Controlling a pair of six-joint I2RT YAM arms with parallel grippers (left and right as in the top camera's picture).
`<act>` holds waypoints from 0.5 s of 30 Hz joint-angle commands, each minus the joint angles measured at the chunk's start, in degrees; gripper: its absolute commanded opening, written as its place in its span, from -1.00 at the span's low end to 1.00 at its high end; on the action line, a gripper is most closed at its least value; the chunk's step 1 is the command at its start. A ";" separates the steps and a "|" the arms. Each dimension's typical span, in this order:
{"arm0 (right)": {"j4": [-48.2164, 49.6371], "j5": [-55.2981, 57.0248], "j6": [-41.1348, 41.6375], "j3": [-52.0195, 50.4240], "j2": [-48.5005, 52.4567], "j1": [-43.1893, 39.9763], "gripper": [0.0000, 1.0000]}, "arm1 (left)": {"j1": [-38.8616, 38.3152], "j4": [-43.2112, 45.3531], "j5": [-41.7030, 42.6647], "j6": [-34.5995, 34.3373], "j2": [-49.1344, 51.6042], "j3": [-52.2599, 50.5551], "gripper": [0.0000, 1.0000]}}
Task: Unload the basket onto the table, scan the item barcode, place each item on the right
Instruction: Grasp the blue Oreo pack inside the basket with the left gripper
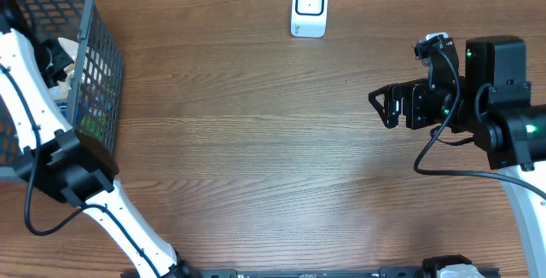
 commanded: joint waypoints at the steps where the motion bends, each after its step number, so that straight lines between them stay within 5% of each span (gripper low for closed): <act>1: 0.07 -0.76 0.24 1.62 -0.13 0.22 1.00 | -0.26 -0.85 1.09 -4.20 -1.25 0.55 -0.91; 3: 0.07 -0.74 0.24 1.62 -0.13 0.22 1.00 | 0.09 -1.73 -0.46 -9.84 -1.22 0.52 -0.79; 5: 0.07 -0.74 0.24 1.62 -0.13 0.22 1.00 | 0.55 -1.86 -0.98 -12.63 -1.20 0.52 -0.21; 8: -0.11 -0.74 0.22 1.62 -0.13 0.22 1.00 | 1.53 -1.92 -1.79 -14.75 -1.18 0.52 0.41; 15: -0.15 -0.76 0.24 1.62 -0.13 0.22 1.00 | 3.96 -1.44 -4.33 -16.98 0.74 0.46 0.55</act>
